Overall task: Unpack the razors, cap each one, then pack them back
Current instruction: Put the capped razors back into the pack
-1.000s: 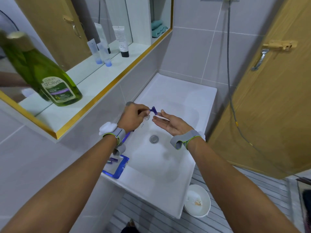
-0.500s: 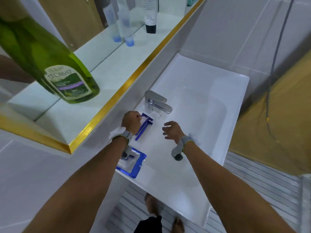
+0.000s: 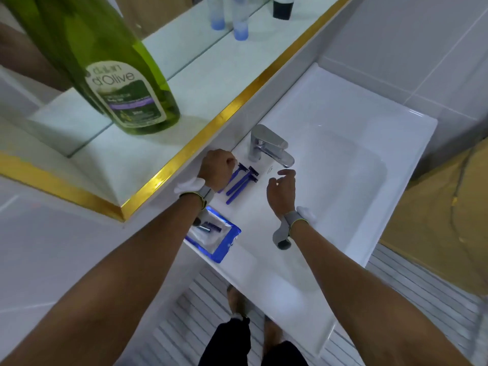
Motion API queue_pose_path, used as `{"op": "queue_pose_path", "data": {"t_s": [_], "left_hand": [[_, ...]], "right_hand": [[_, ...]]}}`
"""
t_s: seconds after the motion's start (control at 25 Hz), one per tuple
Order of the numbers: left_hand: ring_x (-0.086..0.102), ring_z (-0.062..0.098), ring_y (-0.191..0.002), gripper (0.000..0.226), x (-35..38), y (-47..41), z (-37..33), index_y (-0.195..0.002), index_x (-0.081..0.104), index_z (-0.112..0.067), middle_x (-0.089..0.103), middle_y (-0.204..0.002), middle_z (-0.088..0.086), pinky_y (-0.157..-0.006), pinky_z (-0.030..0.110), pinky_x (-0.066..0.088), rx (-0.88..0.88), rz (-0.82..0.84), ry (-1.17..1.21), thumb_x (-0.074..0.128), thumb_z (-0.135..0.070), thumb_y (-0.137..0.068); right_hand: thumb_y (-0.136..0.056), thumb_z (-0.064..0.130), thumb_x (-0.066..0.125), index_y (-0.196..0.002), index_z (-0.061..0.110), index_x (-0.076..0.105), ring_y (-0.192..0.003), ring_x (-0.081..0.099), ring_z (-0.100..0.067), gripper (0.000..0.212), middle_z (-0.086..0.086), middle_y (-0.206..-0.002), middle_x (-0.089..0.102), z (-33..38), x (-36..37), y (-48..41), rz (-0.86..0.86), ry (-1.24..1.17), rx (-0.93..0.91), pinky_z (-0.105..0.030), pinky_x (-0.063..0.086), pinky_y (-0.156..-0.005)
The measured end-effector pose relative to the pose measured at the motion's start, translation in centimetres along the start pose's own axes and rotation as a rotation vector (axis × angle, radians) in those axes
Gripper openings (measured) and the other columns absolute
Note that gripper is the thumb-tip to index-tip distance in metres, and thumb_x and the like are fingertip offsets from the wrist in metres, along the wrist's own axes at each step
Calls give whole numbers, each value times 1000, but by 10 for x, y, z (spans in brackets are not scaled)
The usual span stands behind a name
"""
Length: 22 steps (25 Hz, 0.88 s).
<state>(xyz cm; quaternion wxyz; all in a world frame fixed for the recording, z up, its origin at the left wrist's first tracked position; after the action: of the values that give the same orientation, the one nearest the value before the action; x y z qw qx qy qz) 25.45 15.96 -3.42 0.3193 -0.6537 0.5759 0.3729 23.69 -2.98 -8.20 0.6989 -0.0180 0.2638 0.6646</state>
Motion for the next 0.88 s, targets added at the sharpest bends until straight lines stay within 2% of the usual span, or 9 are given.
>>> {"op": "queue_pose_path", "data": {"t_s": [0.08, 0.16, 0.2, 0.24, 0.32, 0.36, 0.44, 0.68, 0.88], "left_hand": [[69, 34, -72, 30, -18, 19, 6, -80, 74, 0, 73, -77, 19, -71, 41, 56, -21, -13, 26, 60, -23, -94], [69, 32, -72, 29, -31, 46, 13, -82, 74, 0, 74, -78, 17, -74, 39, 56, -75, -55, 33, 60, -23, -94], [69, 30, -75, 26, -35, 56, 16, -85, 75, -1, 75, -82, 16, -77, 37, 56, -100, -76, 42, 60, -21, -93], [70, 28, -78, 23, -38, 64, 22, -87, 76, -3, 76, -85, 14, -80, 36, 55, -129, -93, 57, 61, -20, -92], [70, 26, -80, 21, -44, 88, 33, -89, 77, -6, 76, -87, 10, -80, 32, 54, -188, -120, 59, 61, -20, -90], [70, 25, -80, 21, -47, 99, 40, -88, 76, -7, 76, -87, 10, -79, 31, 53, -202, -125, 53, 61, -20, -89], [69, 23, -77, 18, -53, 122, 56, -85, 75, -6, 76, -83, 9, -77, 31, 54, -213, -132, 93, 61, -17, -90], [65, 12, -69, 17, -52, 162, 101, -83, 75, -15, 76, -83, 1, -73, 24, 54, -192, -63, 77, 64, -24, -92], [63, 13, -71, 15, -51, 161, 105, -89, 77, -11, 76, -85, 4, -74, 28, 55, -94, -12, 117, 65, -19, -91]], "right_hand": [[-92, 22, 51, -99, 12, 45, -77, 48, -13, 14, 0, -94, 53, 19, 0, 19, -83, -21, -309, -22, 37, -68], [-92, 31, 55, -87, 16, 46, -66, 46, -10, 18, 6, -77, 50, 31, 18, 53, 78, 58, -555, -20, 37, -62], [-90, 34, 57, -86, 17, 47, -65, 47, -10, 20, 7, -74, 50, 30, 34, 62, 192, 130, -595, -22, 39, -61], [-88, 38, 60, -92, 17, 50, -69, 52, -12, 24, 4, -78, 54, 25, 51, 69, 302, 212, -582, -26, 43, -63], [-82, 47, 65, -120, 12, 49, -96, 56, -24, 54, -8, -108, 56, 14, 83, 86, 507, 451, -539, -38, 50, -80], [-79, 51, 66, -130, 10, 43, -107, 51, -29, 69, -12, -119, 50, 7, 97, 93, 560, 598, -521, -41, 49, -86], [-78, 55, 65, -134, 10, 38, -111, 47, -33, 77, -15, -125, 44, -4, 118, 105, 528, 800, -536, -44, 49, -85], [-88, 28, 61, -118, 10, 54, -105, 52, -32, 35, -13, -116, 51, -13, 141, 114, 389, 888, -657, -41, 49, -72], [-90, 16, 57, -111, 1, 54, -99, 53, -35, 26, -19, -114, 51, -11, 146, 114, 415, 831, -586, -40, 47, -75]]}}
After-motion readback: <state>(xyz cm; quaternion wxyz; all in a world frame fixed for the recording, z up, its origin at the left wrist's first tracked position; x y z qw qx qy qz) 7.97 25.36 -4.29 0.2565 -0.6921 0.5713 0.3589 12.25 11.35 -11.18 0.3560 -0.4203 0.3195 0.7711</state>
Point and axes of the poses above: each hand's wrist, its own y-axis away from the middle knuckle, its own x-axis out of the palm, z = x × y, the point moved 4 cm from there along -y, towards the middle knuckle
